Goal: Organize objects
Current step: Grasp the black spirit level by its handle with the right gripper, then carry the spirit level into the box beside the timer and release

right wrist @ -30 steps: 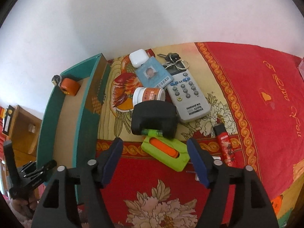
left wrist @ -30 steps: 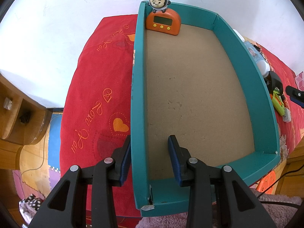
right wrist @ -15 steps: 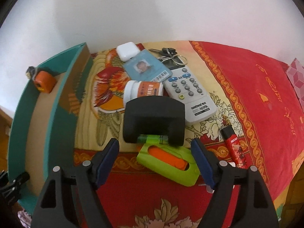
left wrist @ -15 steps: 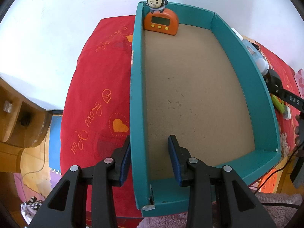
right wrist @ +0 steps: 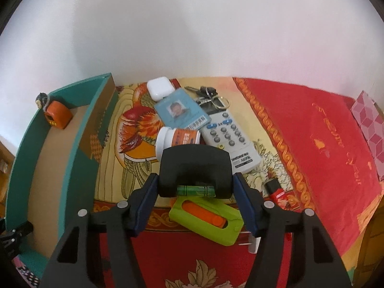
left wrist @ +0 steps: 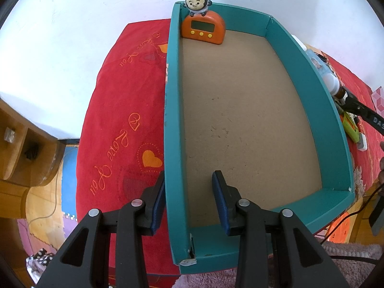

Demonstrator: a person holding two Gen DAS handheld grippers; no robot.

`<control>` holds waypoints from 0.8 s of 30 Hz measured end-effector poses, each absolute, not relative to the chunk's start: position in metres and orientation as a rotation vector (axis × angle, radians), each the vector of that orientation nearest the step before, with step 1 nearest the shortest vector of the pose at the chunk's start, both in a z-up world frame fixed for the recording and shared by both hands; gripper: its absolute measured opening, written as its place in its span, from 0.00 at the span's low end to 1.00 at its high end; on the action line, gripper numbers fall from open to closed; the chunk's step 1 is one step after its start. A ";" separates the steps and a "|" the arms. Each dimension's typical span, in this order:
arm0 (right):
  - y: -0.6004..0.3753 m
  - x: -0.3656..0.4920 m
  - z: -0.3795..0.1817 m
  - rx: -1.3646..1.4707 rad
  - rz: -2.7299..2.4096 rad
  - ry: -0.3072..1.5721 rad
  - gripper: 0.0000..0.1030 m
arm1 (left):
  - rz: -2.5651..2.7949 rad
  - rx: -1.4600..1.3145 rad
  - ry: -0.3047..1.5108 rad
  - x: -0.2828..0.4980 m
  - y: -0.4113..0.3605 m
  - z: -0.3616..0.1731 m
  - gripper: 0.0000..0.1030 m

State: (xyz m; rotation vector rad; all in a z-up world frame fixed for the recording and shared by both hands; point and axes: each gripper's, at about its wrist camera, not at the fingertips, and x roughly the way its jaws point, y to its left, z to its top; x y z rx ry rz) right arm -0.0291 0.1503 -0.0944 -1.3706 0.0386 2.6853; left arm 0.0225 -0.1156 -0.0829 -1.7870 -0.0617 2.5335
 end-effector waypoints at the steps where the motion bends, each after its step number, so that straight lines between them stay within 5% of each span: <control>1: 0.150 -0.029 -0.091 -1.375 2.694 0.036 0.61 | 2.533 -1.787 -0.062 0.023 -0.116 -0.083 0.36; 24: 0.149 -0.046 -0.061 -1.398 2.736 0.064 0.60 | 2.532 -1.787 -0.062 0.023 -0.116 -0.083 0.36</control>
